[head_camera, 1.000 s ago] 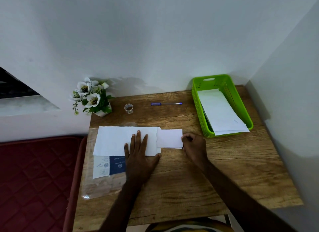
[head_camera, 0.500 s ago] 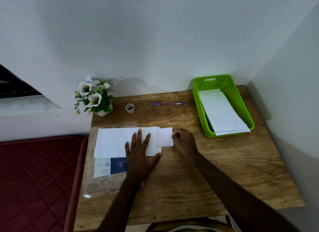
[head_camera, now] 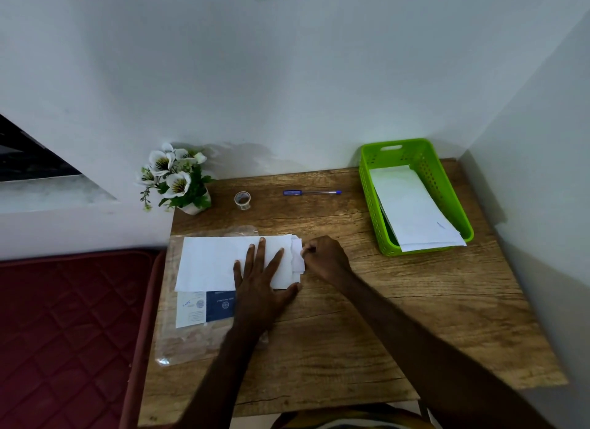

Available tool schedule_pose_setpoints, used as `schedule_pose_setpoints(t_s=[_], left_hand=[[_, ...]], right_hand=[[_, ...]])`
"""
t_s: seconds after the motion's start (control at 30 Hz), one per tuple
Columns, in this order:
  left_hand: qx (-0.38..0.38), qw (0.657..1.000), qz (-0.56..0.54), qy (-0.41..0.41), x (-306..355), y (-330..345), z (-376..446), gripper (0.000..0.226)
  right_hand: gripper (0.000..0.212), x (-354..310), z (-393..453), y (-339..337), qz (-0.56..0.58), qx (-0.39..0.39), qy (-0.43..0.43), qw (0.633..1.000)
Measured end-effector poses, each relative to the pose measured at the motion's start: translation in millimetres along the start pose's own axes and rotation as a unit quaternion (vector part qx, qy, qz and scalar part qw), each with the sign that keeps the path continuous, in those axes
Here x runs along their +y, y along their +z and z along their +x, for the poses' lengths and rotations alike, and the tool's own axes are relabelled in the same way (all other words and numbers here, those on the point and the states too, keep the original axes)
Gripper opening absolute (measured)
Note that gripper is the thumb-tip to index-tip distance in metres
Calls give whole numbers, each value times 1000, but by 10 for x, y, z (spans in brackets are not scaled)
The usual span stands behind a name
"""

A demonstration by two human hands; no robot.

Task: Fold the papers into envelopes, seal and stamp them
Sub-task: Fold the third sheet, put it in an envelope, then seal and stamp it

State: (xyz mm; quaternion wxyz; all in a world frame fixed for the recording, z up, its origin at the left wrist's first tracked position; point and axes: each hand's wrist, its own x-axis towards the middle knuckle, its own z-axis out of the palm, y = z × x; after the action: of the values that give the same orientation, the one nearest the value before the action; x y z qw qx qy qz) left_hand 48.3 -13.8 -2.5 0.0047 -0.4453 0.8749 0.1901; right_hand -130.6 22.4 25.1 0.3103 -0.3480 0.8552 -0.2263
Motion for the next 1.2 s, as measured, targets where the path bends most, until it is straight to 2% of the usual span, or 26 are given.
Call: schedule_pose_setpoints(t_s=[0.27,0.67,0.73,0.8,0.87,0.97,1.03,1.13,1.2], left_hand=[[-2,1000,-2,6,-5,-5,15,104],[-3,1000,6,14,-11,-22,16,104],[-3,1000,3,13,-10,-15,14,103],[2,1000,-6,14,-20,-5,1,100],[10,1000,-4,19,-42,16,-19,96],[9,999,16,33,-63,58,-49,88],[9,999,25,37,-70,61,-58,84],[19,999,7,32,-52,34,-63,73],[32,999,-28,29,-48,3,-61,61]], right_hand=[[12,-72,62,68,9,-27,10,1000],[23,-181,23,43,200,-106,99,969],[19,-168,-27,41,225,-74,92,967],[15,-128,-117,31,203,14,97,974],[20,-52,-240,27,191,87,120,970],[23,44,-370,34,205,92,129,966],[21,62,-403,36,223,71,118,965],[26,47,-459,16,236,15,57,970],[31,62,-466,39,191,-13,5,982]])
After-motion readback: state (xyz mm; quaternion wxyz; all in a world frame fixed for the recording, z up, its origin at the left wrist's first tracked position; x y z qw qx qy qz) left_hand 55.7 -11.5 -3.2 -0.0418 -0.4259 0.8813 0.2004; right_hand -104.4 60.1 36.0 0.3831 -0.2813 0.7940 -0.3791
